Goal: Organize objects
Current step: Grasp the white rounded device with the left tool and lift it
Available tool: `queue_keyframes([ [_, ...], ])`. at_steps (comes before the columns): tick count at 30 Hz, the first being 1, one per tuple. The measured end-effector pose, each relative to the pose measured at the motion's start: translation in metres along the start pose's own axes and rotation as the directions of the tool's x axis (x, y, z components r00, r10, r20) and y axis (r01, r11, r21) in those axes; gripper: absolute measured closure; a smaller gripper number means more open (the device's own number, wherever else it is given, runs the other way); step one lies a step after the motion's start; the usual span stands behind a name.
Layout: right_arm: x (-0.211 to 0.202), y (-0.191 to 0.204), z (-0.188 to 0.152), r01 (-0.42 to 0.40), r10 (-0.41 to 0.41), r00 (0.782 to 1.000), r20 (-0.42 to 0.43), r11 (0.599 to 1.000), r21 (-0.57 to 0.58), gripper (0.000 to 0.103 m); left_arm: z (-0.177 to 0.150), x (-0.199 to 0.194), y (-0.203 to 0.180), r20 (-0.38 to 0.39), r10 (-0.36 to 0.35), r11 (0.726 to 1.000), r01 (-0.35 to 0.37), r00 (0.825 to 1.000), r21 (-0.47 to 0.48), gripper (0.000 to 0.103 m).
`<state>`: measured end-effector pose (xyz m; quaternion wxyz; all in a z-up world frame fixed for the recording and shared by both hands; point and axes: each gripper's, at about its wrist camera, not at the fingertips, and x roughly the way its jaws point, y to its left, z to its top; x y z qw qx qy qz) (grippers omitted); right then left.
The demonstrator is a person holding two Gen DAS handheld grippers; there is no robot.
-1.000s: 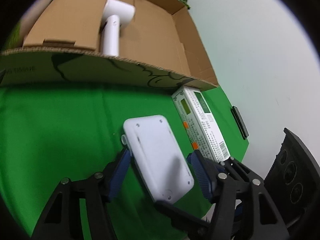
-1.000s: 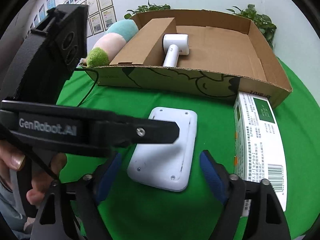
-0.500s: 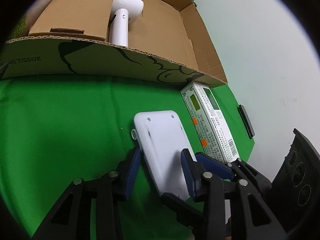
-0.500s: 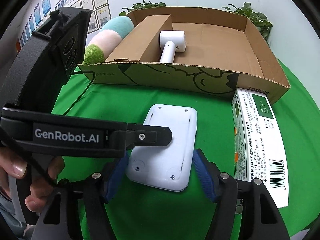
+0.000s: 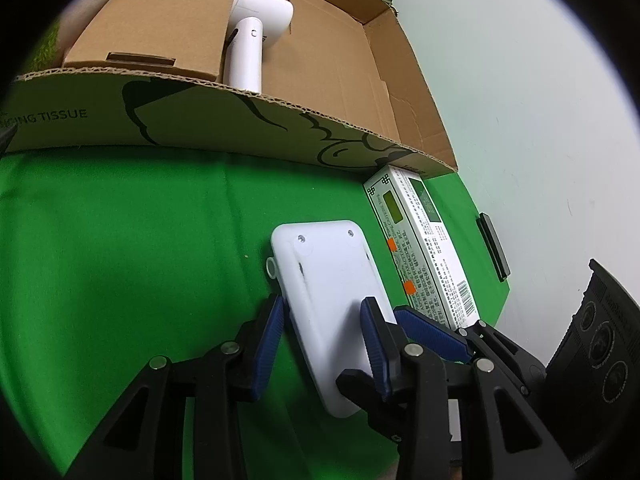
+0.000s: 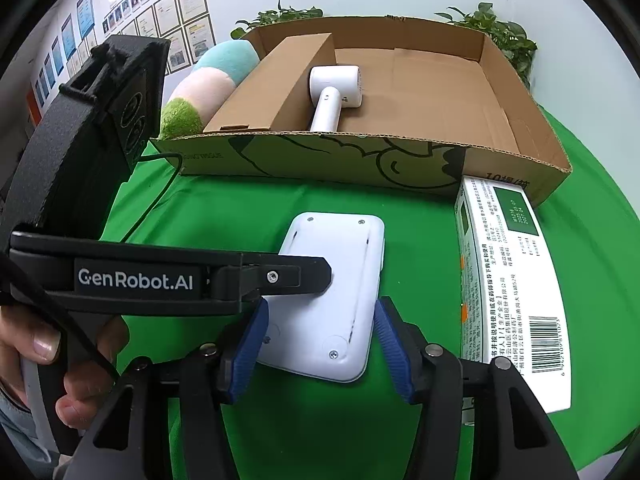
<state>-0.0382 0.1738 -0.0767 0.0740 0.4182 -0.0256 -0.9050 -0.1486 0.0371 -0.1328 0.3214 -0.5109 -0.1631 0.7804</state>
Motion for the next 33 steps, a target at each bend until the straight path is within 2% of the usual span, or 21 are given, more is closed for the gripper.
queue_keyframes([
  [3, 0.005, 0.004, -0.001, 0.0, 0.0, 1.0, -0.015, 1.0, -0.01, 0.036, 0.0, -0.001, 0.002, -0.001, -0.005, 1.0, 0.005, 1.0, -0.013, 0.068],
  [10, 0.009, 0.006, 0.0, 0.033, -0.034, 0.999, -0.013, 0.999, -0.029, 0.037, 0.0, -0.002, 0.004, 0.0, -0.005, 1.0, 0.005, 1.0, -0.016, 0.069],
  [17, 0.008, 0.006, -0.001, 0.028, -0.028, 1.0, -0.006, 1.0, -0.009, 0.038, -0.002, -0.005, 0.0, 0.001, 0.008, 1.0, -0.008, 1.0, -0.007, 0.068],
  [19, 0.004, 0.006, -0.002, 0.035, -0.035, 0.999, 0.012, 0.999, 0.002, 0.043, -0.003, -0.008, 0.0, 0.011, 0.011, 1.0, -0.011, 1.0, -0.011, 0.068],
  [20, 0.001, 0.004, 0.0, 0.046, -0.046, 0.999, 0.019, 0.999, 0.013, 0.056, -0.003, -0.011, 0.001, 0.022, 0.013, 1.0, -0.013, 1.0, -0.014, 0.068],
  [21, 0.0, 0.001, 0.001, 0.042, -0.042, 0.999, 0.019, 0.999, 0.02, 0.063, -0.002, -0.015, 0.002, 0.032, 0.015, 1.0, -0.014, 0.999, -0.014, 0.069],
  [26, 0.003, 0.001, 0.005, 0.038, -0.038, 0.999, 0.013, 0.999, 0.005, 0.063, -0.001, -0.015, 0.005, 0.03, 0.013, 1.0, -0.013, 0.999, -0.02, 0.068],
  [28, 0.004, 0.002, 0.005, 0.03, -0.031, 0.999, 0.011, 0.999, 0.01, 0.06, -0.001, -0.015, 0.004, 0.03, 0.013, 1.0, -0.012, 0.999, -0.018, 0.069],
  [30, 0.007, 0.004, 0.005, 0.022, -0.022, 1.0, 0.003, 1.0, 0.009, 0.048, -0.001, -0.013, 0.003, 0.026, 0.014, 1.0, -0.013, 1.0, -0.016, 0.07],
  [33, 0.013, 0.01, 0.003, 0.023, -0.023, 1.0, -0.01, 1.0, 0.0, 0.036, -0.001, -0.01, 0.007, 0.008, 0.007, 0.999, -0.007, 1.0, -0.032, 0.071],
])
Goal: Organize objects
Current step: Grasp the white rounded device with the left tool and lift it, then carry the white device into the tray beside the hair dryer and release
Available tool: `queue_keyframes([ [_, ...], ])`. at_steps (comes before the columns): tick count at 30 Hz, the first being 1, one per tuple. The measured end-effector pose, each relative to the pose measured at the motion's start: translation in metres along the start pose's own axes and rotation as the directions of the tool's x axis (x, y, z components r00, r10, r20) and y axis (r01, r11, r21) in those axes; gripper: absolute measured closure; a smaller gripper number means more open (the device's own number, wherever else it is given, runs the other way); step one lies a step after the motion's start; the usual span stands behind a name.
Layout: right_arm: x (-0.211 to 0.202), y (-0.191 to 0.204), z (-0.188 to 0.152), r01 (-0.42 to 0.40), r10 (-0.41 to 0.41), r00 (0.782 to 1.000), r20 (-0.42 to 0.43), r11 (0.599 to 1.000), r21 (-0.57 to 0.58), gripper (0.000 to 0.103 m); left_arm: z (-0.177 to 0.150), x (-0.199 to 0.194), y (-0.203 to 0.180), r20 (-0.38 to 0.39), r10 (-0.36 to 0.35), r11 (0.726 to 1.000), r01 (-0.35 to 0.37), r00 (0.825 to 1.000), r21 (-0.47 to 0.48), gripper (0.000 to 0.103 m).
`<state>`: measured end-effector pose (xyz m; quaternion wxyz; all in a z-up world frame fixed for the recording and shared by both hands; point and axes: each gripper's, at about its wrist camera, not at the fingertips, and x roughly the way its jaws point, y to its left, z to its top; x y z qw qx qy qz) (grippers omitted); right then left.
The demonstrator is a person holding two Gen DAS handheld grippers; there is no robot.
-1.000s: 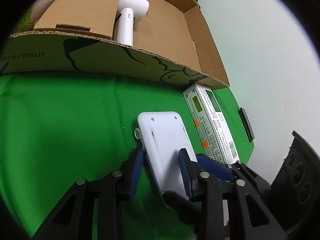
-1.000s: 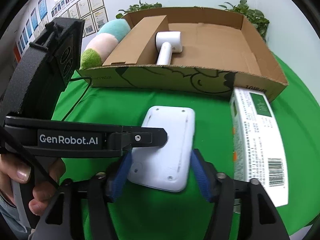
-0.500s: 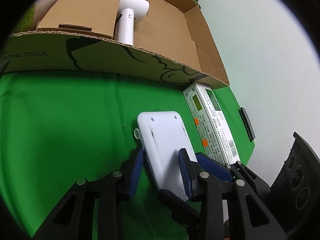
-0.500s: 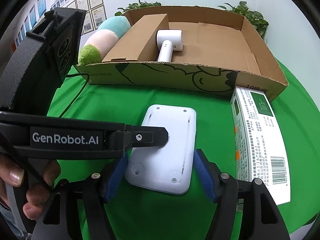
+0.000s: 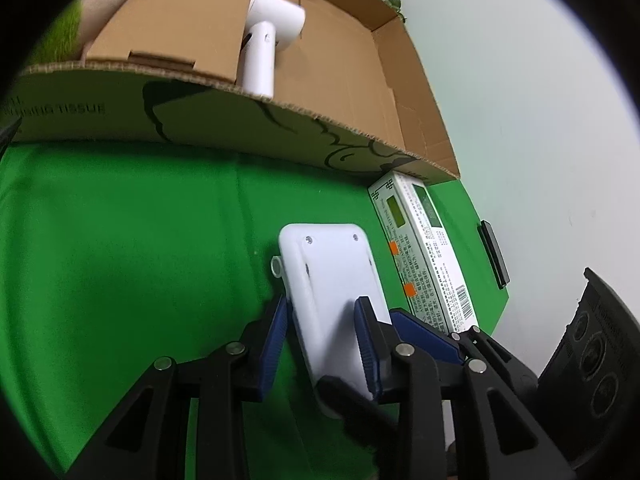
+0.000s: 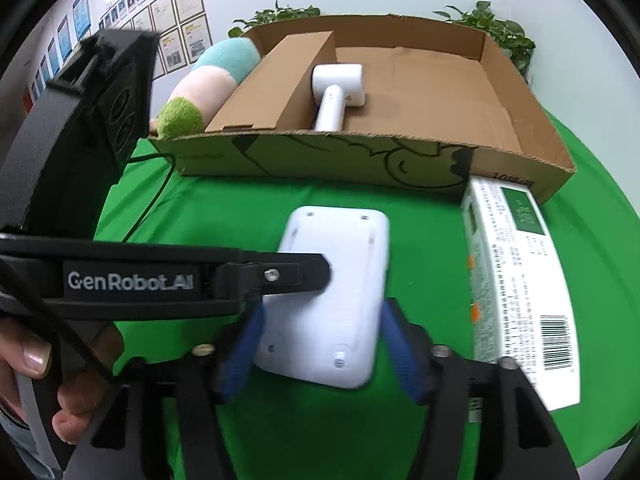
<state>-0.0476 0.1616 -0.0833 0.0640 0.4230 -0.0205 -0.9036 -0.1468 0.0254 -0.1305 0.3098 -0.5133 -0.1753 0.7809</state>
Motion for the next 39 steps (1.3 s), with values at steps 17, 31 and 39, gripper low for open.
queue_keyframes([
  [17, 0.012, 0.002, -0.007, 0.04, -0.04, 0.999, -0.003, 0.999, 0.012, 0.037, -0.003, -0.004, -0.005, -0.009, -0.081, 0.997, 0.081, 0.997, 0.012, 0.08],
  [31, -0.028, -0.001, 0.029, 0.018, -0.02, 0.992, 0.128, 1.0, 0.016, 0.037, 0.027, -0.041, -0.042, 0.08, -0.104, 0.989, 0.095, 0.991, 0.113, 0.08],
  [39, -0.029, -0.012, 0.083, 0.001, 0.003, 0.983, 0.185, 1.0, -0.021, 0.037, 0.079, -0.058, -0.059, 0.133, -0.075, 0.983, 0.05, 0.988, 0.179, 0.08],
])
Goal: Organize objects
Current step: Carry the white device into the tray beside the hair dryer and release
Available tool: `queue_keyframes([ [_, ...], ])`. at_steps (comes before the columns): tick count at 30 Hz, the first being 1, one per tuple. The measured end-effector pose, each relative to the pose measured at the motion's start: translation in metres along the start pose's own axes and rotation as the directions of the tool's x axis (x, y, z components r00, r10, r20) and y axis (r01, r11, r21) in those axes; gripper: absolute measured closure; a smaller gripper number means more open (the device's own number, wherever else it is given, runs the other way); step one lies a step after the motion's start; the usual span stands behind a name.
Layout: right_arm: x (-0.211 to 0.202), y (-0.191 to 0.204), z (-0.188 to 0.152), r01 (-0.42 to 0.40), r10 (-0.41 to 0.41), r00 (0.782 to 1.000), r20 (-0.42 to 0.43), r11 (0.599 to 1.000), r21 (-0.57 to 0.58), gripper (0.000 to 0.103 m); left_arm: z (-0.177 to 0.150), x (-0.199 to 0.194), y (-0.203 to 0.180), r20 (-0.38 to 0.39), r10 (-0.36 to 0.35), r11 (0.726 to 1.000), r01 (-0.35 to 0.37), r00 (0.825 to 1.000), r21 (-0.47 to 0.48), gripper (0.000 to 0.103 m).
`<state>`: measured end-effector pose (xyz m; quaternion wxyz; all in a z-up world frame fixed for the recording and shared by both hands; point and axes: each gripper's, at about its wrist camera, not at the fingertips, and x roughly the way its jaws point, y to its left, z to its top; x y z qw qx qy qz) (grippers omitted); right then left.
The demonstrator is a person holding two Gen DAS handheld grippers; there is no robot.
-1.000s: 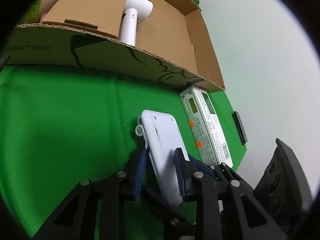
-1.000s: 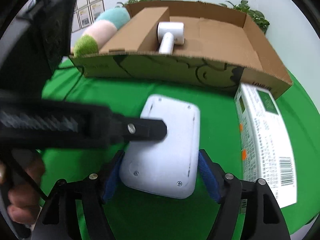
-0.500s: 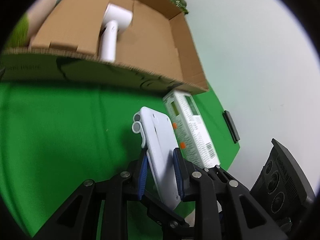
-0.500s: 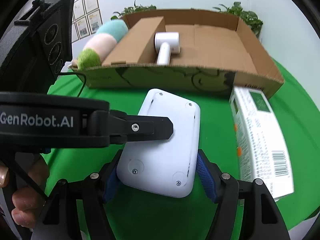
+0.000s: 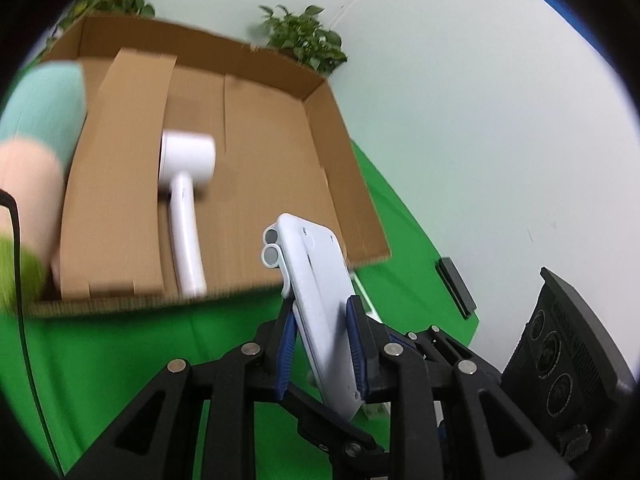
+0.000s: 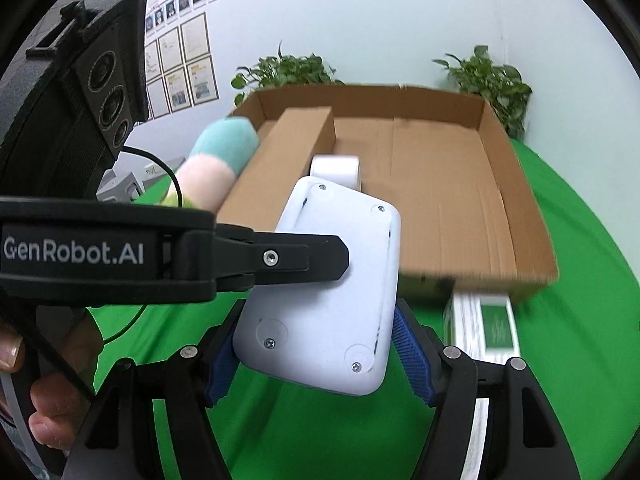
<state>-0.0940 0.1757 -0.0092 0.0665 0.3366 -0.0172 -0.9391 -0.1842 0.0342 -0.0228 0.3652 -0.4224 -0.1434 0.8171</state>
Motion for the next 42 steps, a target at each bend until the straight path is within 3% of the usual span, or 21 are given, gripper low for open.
queue_keyframes([
  [6, 0.023, -0.018, 0.038, -0.018, 0.018, 1.0, -0.008, 1.0, -0.018, 0.037, 0.04, 0.019, 0.001, 0.006, 0.02, 1.0, -0.02, 1.0, 0.014, 0.08],
  [14, 0.079, -0.051, 0.064, -0.102, 0.102, 0.989, -0.106, 0.995, 0.003, 0.037, 0.075, 0.063, 0.024, -0.059, 0.094, 0.996, -0.094, 0.994, -0.007, 0.079],
  [24, 0.13, -0.075, 0.058, -0.152, 0.165, 0.965, -0.202, 0.985, 0.082, 0.037, 0.079, 0.099, 0.043, -0.136, 0.164, 0.986, -0.168, 0.977, -0.018, 0.079],
  [30, 0.141, -0.075, 0.05, -0.131, 0.152, 0.957, -0.249, 0.987, 0.097, 0.041, 0.076, 0.111, 0.051, -0.171, 0.208, 0.976, -0.215, 0.963, -0.026, 0.083],
  [40, 0.141, -0.079, 0.047, -0.129, 0.159, 0.955, -0.251, 0.983, 0.133, 0.039, 0.07, 0.084, 0.051, -0.131, 0.24, 0.969, -0.245, 0.962, -0.027, 0.079],
  [42, 0.142, -0.078, 0.048, -0.108, 0.138, 0.956, -0.26, 0.986, 0.128, 0.045, 0.074, 0.085, 0.055, -0.119, 0.244, 0.968, -0.249, 0.962, -0.027, 0.079],
])
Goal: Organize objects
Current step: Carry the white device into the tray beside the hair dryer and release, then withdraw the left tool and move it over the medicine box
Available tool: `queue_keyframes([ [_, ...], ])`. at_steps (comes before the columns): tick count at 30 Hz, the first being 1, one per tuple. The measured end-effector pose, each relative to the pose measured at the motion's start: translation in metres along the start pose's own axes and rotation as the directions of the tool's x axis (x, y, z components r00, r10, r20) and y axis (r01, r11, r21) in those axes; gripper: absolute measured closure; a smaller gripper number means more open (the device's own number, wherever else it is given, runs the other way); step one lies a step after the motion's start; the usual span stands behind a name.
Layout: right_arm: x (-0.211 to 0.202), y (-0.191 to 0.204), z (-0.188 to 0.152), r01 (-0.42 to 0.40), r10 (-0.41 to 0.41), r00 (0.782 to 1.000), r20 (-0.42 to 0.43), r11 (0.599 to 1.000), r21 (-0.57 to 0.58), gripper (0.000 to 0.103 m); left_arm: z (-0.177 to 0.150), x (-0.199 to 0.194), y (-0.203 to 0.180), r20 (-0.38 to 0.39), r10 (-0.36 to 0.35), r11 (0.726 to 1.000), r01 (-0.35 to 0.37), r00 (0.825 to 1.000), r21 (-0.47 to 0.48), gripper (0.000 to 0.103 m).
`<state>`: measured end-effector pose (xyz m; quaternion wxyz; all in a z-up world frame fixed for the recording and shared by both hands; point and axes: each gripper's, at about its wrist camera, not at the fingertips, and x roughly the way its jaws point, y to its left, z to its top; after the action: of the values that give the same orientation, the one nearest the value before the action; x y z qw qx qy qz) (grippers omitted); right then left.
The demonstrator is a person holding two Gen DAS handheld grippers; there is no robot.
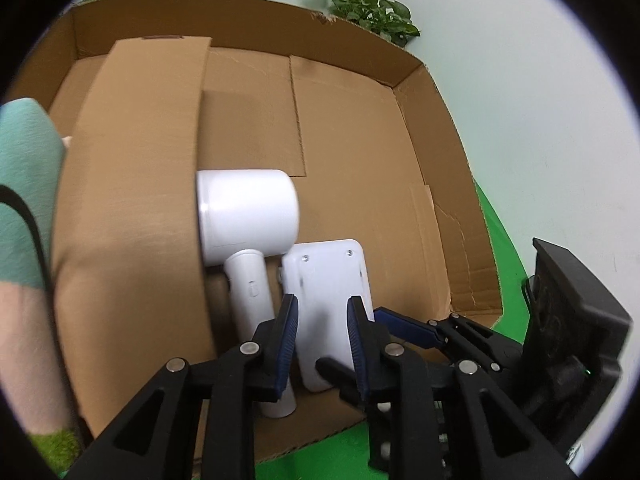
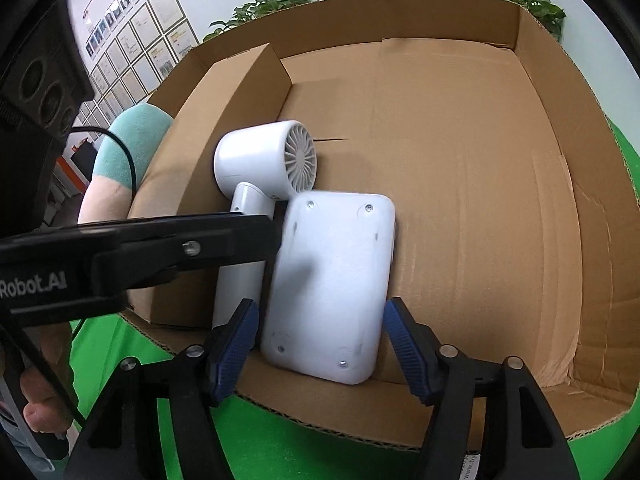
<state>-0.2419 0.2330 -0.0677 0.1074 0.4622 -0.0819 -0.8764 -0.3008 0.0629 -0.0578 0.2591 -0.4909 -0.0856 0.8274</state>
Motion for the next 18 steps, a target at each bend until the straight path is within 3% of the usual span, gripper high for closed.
queue_keyframes([
  [2, 0.002, 0.001, -0.001, 0.044, -0.044, 0.999, -0.007, 0.999, -0.005, 0.051, -0.003, -0.007, 0.003, 0.011, 0.004, 1.0, -0.004, 1.0, 0.0, 0.079],
  [13, -0.006, 0.001, -0.004, 0.088, -0.088, 0.996, 0.015, 0.996, 0.025, 0.051, -0.02, -0.031, 0.006, 0.087, 0.055, 0.998, -0.059, 0.995, 0.036, 0.079],
  [14, -0.014, 0.002, -0.006, 0.105, -0.106, 0.994, 0.04, 0.994, 0.026, 0.041, -0.023, -0.036, 0.003, 0.105, 0.071, 0.996, -0.077, 0.992, 0.05, 0.079],
  [15, -0.02, 0.003, -0.009, 0.108, -0.109, 0.992, 0.061, 0.994, 0.026, 0.02, -0.026, -0.041, 0.0, 0.128, 0.088, 0.993, -0.097, 0.988, 0.061, 0.079],
  [16, -0.031, 0.006, -0.013, 0.11, -0.112, 0.989, 0.1, 0.994, 0.024, 0.008, -0.029, -0.047, -0.003, 0.159, 0.108, 0.99, -0.121, 0.981, 0.074, 0.079],
  [17, -0.045, 0.01, -0.018, 0.13, -0.13, 0.98, 0.15, 0.991, 0.012, 0.0, -0.034, -0.055, -0.007, 0.201, 0.131, 0.984, -0.151, 0.971, 0.091, 0.073],
  [18, -0.055, 0.015, -0.023, 0.161, -0.157, 0.97, 0.183, 0.987, -0.005, 0.0, -0.038, -0.063, -0.011, 0.241, 0.158, 0.977, -0.187, 0.958, 0.102, 0.057],
])
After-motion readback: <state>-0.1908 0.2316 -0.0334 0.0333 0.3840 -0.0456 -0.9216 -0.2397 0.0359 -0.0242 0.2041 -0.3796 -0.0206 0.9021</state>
